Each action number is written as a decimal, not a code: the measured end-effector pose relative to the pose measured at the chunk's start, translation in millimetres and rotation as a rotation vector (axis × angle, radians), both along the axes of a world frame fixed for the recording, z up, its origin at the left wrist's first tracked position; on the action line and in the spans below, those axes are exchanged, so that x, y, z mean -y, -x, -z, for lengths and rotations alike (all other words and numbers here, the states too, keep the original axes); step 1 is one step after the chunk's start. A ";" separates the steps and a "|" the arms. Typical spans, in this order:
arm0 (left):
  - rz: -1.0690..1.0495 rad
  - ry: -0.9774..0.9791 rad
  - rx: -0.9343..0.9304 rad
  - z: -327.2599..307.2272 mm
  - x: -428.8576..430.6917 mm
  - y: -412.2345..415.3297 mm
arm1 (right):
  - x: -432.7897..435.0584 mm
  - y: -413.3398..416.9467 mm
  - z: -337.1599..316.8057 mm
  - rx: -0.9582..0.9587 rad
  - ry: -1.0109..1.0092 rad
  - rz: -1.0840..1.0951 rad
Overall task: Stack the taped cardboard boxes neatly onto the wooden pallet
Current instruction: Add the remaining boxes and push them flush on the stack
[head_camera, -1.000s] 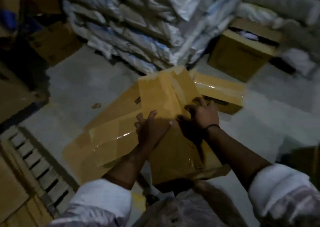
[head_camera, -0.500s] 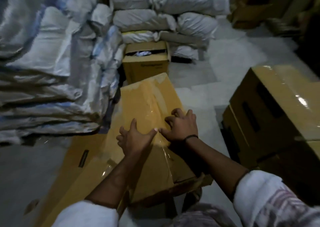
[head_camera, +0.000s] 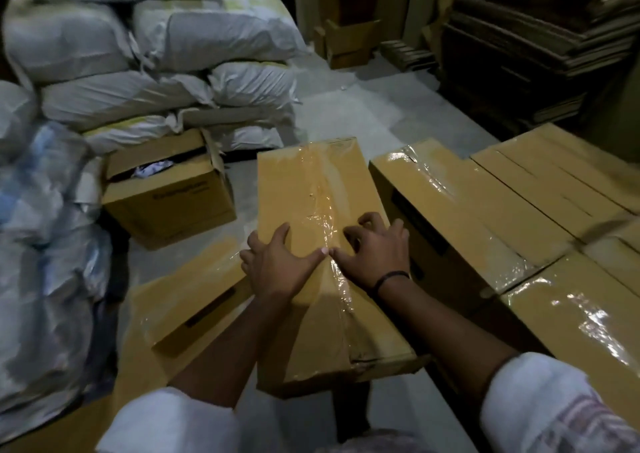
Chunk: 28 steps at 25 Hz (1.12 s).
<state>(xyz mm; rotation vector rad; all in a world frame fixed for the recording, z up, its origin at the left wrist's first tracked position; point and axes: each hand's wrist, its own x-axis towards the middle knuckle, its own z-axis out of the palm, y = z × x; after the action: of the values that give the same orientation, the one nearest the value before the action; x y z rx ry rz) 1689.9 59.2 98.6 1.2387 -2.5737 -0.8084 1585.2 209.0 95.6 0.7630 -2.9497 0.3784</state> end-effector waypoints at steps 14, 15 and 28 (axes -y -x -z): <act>0.369 0.197 -0.044 -48.6 153.1 269.6 | 126.7 204.8 -39.2 -0.100 0.153 0.407; 0.399 0.197 -0.047 -55.3 165.1 287.6 | 139.0 216.9 -42.8 -0.113 0.165 0.444; 0.896 0.353 -0.112 -101.3 248.4 532.7 | 218.0 367.1 -62.0 -0.089 0.284 0.760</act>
<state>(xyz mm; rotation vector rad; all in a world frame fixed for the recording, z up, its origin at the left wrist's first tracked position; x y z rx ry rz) 1157.1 -189.2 199.9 -0.1009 -2.9509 -0.4596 1218.0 -9.0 157.6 -0.3626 -2.7362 0.6353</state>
